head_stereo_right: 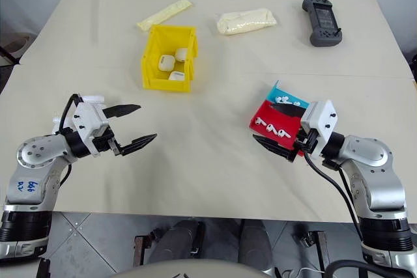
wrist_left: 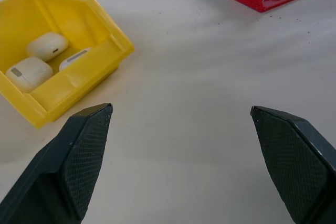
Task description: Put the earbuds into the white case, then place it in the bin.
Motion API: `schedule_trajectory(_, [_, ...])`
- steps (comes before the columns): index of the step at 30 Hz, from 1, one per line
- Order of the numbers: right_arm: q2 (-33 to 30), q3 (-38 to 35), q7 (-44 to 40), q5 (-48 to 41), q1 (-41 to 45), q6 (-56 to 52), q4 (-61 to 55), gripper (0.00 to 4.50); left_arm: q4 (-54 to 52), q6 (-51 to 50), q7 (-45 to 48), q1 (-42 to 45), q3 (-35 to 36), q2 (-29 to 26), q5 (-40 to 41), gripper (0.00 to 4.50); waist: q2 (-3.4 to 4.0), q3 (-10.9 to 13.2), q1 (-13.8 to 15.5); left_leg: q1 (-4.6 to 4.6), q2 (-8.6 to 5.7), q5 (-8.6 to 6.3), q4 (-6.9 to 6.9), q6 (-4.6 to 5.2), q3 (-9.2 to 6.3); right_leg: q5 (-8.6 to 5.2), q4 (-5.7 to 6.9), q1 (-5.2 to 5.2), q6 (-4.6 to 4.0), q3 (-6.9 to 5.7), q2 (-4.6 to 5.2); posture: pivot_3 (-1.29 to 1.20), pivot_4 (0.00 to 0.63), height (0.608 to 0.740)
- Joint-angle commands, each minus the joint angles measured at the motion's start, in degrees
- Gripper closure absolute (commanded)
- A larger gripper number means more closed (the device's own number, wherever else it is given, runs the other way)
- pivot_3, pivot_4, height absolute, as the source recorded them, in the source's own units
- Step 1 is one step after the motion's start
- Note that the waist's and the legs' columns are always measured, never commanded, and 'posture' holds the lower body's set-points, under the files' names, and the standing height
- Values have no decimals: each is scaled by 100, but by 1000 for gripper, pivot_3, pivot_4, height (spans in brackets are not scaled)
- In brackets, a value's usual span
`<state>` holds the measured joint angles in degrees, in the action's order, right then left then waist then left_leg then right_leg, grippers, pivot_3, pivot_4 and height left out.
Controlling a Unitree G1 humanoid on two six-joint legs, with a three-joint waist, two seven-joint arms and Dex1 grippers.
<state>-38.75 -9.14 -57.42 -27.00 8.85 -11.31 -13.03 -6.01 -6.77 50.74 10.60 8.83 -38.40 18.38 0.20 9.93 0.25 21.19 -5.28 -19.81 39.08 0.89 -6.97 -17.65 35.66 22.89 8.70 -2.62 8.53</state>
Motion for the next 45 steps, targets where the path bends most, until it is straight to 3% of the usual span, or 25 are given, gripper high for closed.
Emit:
schedule_trajectory(1, [-80, -117, -60, -98, 42, 42, -41, 0, -60, 255, -10, -1, 20, -50, -105, 10, 0, 0, -1, 0, 1, 0, 0, 0, 0, 0, 0, 0, 0, 0, 0, 0, 150, 740])
schedule_trajectory(13, [-53, -94, -227, -113, 154, 102, 108, 0, -113, 209, -182, -117, 189, 25, 2, 10, 0, 0, -1, 0, 2, 0, 0, -1, 2, 0, -2, 0, 0, 2, -1, 0, 150, 740])
schedule_trajectory(20, [290, 226, -446, -198, 599, 223, 247, 0, -561, -292, -1342, -873, 1093, 189, -86, 10, 0, 0, -55, -6, 7, -2, -10, -4, 3, 0, -6, 6, 0, 10, -7, 0, 150, 740])
schedule_trajectory(25, [826, 586, -441, -47, 986, 777, 263, 0, -1848, -1229, -2954, -2021, 1996, 1004, -268, 10, -1, 1, -40, -1, 3, -4, -14, -7, 8, 0, 2, 36, 0, 39, -12, 0, 150, 740])
schedule_trajectory(29, [1177, 873, -662, -279, 1002, 887, 87, 0, -3100, -2358, -3843, -3109, 2797, 1961, 212, 10, -5, 0, -24, 4, 1, -5, -12, -5, 17, 0, 8, 46, 1, 56, -12, 0, 150, 740])
schedule_trajectory(34, [1236, 1004, -826, -265, 1155, 962, 226, 0, -3456, -3159, -4322, -3491, 3484, 2266, 594, 10, -8, 2, 142, 2, 1, -5, -2, -9, 18, -1, -8, 46, -1, 90, -14, 0, 150, 740])
schedule_trajectory(39, [1047, 924, -985, -338, 1180, 894, 306, 0, -3066, -3746, -4329, -2880, 3678, 1725, 934, 10, -8, 2, 149, -1, -1, -2, -3, -12, 18, -1, -3, 48, -2, 121, -20, 0, 150, 740])
schedule_trajectory(45, [551, 725, -1125, -477, 788, 639, 144, 0, -1846, -4774, -3732, -1602, 3198, -37, 1068, 10, -8, 2, 110, -1, -1, -3, -9, -13, 21, -3, 5, 60, -5, 131, -24, 0, 150, 740])
